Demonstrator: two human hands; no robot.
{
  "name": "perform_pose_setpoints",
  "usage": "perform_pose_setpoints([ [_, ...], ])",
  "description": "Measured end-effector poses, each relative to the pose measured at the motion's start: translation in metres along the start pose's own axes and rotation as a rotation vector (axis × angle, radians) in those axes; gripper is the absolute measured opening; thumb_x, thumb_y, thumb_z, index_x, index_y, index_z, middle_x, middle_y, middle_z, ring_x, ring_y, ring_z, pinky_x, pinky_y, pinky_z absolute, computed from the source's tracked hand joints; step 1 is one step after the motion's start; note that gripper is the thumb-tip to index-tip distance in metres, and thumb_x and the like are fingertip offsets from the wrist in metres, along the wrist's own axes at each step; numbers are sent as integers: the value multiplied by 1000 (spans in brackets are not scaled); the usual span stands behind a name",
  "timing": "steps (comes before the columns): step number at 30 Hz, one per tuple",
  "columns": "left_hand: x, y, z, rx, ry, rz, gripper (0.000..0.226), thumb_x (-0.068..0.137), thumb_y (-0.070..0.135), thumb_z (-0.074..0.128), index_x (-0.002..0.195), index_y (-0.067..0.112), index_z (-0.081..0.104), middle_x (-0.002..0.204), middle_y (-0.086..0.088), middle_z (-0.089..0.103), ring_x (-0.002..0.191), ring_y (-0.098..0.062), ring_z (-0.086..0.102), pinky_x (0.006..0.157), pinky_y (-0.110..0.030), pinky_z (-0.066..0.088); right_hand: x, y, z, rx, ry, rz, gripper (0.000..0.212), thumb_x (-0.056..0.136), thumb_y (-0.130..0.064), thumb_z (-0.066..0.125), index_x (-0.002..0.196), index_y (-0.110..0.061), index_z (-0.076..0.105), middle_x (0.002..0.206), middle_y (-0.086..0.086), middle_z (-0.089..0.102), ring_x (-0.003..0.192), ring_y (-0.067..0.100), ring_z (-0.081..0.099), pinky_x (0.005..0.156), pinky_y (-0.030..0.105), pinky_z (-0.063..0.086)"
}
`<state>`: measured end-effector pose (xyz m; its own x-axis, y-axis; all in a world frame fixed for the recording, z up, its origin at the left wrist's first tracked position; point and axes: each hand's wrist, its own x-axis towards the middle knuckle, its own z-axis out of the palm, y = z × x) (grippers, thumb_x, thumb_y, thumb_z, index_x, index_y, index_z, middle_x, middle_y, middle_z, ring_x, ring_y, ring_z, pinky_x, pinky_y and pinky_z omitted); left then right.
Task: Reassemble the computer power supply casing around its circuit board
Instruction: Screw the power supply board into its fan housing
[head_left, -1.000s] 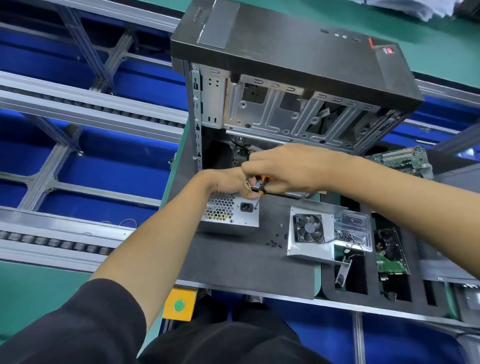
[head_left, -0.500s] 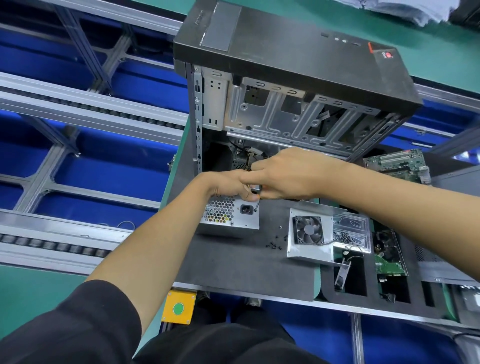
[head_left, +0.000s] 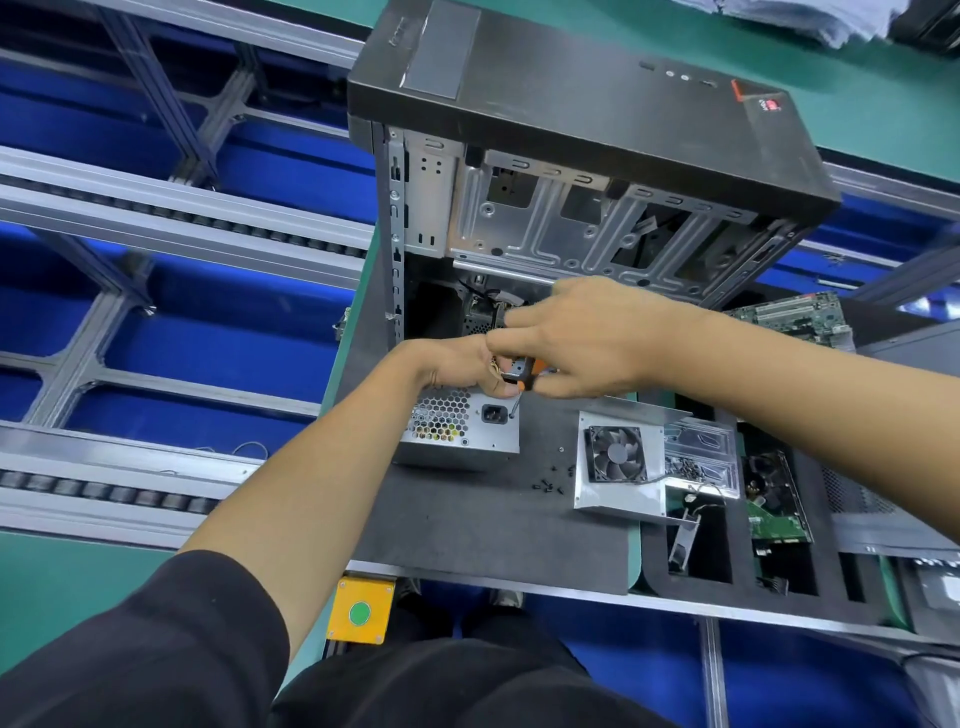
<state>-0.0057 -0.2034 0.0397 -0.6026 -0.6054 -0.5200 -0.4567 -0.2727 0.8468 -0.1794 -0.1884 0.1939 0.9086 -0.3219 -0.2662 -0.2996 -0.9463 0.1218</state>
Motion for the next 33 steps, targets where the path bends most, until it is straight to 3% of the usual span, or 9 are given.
perform_pose_setpoints([
  [4, -3, 8, 0, 60, -52, 27, 22, 80, 13, 70, 62, 20, 60, 58, 18, 51, 56, 10, 47, 54, -6, 40, 4, -1, -1, 303, -59, -77, 26, 76, -11, 45, 97, -27, 42, 94, -9, 34, 77, 14, 39, 55, 36, 37],
  [7, -2, 6, -2, 81, -27, 17, 16, 86, 10, 72, 77, 15, 59, 58, 25, 58, 56, 13, 53, 56, -4, 42, 7, -4, 1, 238, -18, -64, 13, 82, -23, 40, 94, -28, 37, 86, -8, 37, 61, 17, 40, 46, 31, 26],
  [12, 4, -2, -3, 112, 8, -11, 28, 93, 11, 71, 71, 22, 57, 55, 24, 53, 50, 8, 46, 53, -4, 40, 10, -2, 5, 57, 5, 63, 14, 93, -41, 36, 95, -28, 39, 81, -7, 54, 60, 17, 49, 43, 28, 21],
  [17, 0, 4, -2, 137, -35, -6, 58, 94, -3, 57, 54, 36, 69, 52, 30, 52, 47, 13, 44, 50, -3, 36, 13, -8, -6, 393, -53, -44, 35, 72, -35, 21, 97, -25, 43, 94, -8, 38, 83, 16, 41, 55, 26, 24],
  [21, 1, -3, -4, 141, 16, -12, 28, 95, 8, 63, 70, 21, 59, 55, 30, 54, 56, 12, 49, 54, -3, 39, 13, -7, -5, 254, -45, -23, 10, 92, -28, 46, 100, -24, 43, 88, -4, 51, 72, 21, 50, 52, 37, 38],
  [24, 3, -3, -3, 84, 30, -4, 19, 92, 11, 72, 83, 25, 61, 60, 29, 59, 57, 12, 54, 56, -4, 42, 11, -6, -3, 50, -24, 37, 17, 92, -42, 34, 97, -27, 41, 82, -5, 57, 65, 21, 52, 45, 31, 28],
  [26, 1, 1, -2, 86, 4, 9, 25, 92, 8, 70, 81, 30, 65, 62, 30, 62, 58, 15, 54, 58, -4, 44, 10, -5, -4, 190, -34, 22, 24, 83, -43, 33, 99, -27, 44, 90, -7, 50, 76, 18, 47, 50, 31, 30],
  [29, 1, 2, -3, 75, -35, -13, 42, 93, 0, 64, 68, 33, 71, 63, 30, 63, 58, 17, 55, 58, -3, 43, 10, -5, -6, 415, -95, -27, 22, 78, -15, 46, 95, -27, 39, 94, -7, 36, 87, 16, 36, 59, 30, 28],
  [33, 2, -2, -4, 80, -2, -37, 16, 92, 14, 71, 90, 29, 67, 68, 30, 66, 64, 17, 59, 63, -9, 47, 13, -6, -7, 293, -54, -49, 19, 88, -19, 49, 94, -28, 33, 87, -3, 40, 71, 20, 42, 55, 33, 32],
])
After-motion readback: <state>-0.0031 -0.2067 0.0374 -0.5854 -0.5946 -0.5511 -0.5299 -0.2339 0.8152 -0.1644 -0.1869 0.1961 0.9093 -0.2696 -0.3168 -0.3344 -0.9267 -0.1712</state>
